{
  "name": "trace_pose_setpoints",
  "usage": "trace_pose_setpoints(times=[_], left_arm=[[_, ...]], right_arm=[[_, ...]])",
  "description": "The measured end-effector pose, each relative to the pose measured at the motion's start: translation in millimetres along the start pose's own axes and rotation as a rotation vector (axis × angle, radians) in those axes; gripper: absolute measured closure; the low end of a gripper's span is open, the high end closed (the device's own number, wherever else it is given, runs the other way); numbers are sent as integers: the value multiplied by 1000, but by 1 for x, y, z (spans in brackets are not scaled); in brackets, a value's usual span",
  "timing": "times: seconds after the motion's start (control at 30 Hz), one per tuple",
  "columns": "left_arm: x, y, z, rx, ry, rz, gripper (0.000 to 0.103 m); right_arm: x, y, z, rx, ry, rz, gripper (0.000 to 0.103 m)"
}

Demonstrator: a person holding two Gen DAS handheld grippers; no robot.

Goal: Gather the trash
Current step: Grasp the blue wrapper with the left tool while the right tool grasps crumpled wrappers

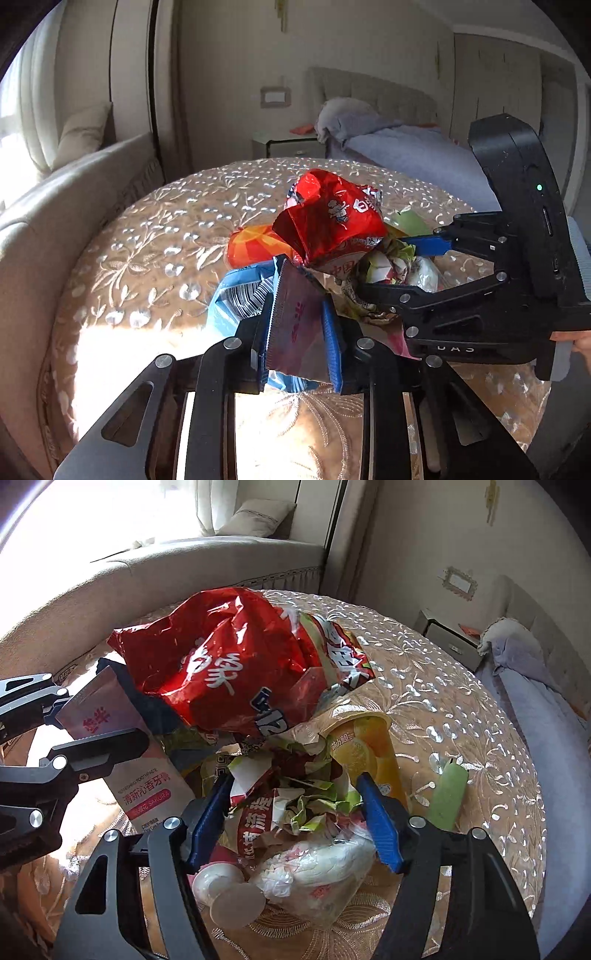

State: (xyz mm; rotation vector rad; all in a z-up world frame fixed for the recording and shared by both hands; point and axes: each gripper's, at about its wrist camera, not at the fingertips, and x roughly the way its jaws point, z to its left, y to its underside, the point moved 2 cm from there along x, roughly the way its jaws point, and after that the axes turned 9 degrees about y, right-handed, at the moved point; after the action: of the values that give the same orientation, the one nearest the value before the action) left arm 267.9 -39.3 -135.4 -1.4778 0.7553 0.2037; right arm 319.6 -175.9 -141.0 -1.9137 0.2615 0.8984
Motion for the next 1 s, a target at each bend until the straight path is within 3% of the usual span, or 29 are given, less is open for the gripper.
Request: trace_pose_setpoints(times=[0.2, 0.47, 1.0], left_arm=[[-24, -2, -7, -28, 54, -49, 94], [-56, -11, -24, 0, 35, -114, 95], [-101, -13, -81, 94, 71, -176, 95]], right_arm=[[-23, -1, -11, 90, 3, -66, 60], [-79, 1, -19, 118, 36, -176, 60], [-145, 42, -34, 154, 108, -244, 60]])
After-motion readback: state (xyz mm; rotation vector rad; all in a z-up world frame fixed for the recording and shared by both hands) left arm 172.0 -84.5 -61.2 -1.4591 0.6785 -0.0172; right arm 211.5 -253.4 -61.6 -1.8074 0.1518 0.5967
